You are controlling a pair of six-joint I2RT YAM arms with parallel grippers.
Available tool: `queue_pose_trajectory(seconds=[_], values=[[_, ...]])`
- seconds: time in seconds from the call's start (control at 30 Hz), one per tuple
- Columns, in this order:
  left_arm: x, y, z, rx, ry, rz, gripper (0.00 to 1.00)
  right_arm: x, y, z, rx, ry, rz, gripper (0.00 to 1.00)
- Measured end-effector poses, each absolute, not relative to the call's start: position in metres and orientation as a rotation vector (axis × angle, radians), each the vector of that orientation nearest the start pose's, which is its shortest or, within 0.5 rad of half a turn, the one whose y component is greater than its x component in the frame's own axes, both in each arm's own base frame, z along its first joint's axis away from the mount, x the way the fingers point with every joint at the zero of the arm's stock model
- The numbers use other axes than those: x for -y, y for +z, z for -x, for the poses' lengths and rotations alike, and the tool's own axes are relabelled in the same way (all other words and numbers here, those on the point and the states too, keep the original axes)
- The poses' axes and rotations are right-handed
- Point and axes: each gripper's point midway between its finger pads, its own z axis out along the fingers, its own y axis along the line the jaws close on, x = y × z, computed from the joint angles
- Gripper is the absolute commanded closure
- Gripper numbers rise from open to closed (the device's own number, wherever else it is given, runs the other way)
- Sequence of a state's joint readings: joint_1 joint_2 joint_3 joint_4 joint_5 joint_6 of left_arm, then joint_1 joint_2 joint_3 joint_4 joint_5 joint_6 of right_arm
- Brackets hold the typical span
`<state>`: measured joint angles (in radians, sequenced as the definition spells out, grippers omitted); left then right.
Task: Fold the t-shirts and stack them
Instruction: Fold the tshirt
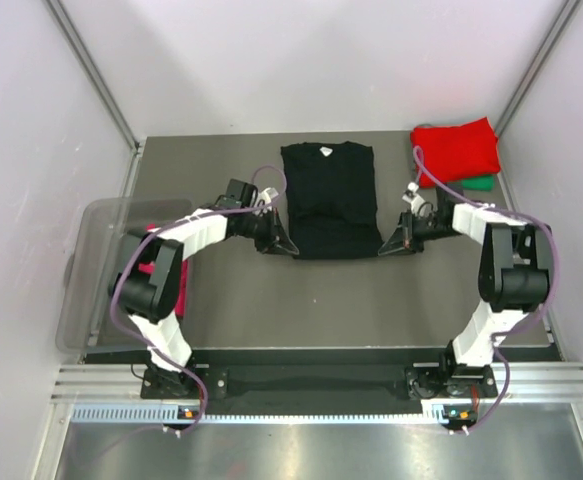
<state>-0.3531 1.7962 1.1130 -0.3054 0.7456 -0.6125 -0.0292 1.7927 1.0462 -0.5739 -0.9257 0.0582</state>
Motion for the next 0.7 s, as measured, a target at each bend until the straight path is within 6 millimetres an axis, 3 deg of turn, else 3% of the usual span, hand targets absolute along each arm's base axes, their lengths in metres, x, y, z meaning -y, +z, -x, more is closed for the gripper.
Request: queue_pose_trajectory(seconds=[0.3,0.7], values=[[0.254,0.141,-0.283,-2.555,-1.371,0.031,1.0,-0.133,0.15,-0.32,-2.43,1.227,0.283,1.0],[0.237,0.176,-0.278,-2.447,-1.461,0.139,1.0,-0.139,0.187,-0.299,-2.374,1.262,0.333,1.0]])
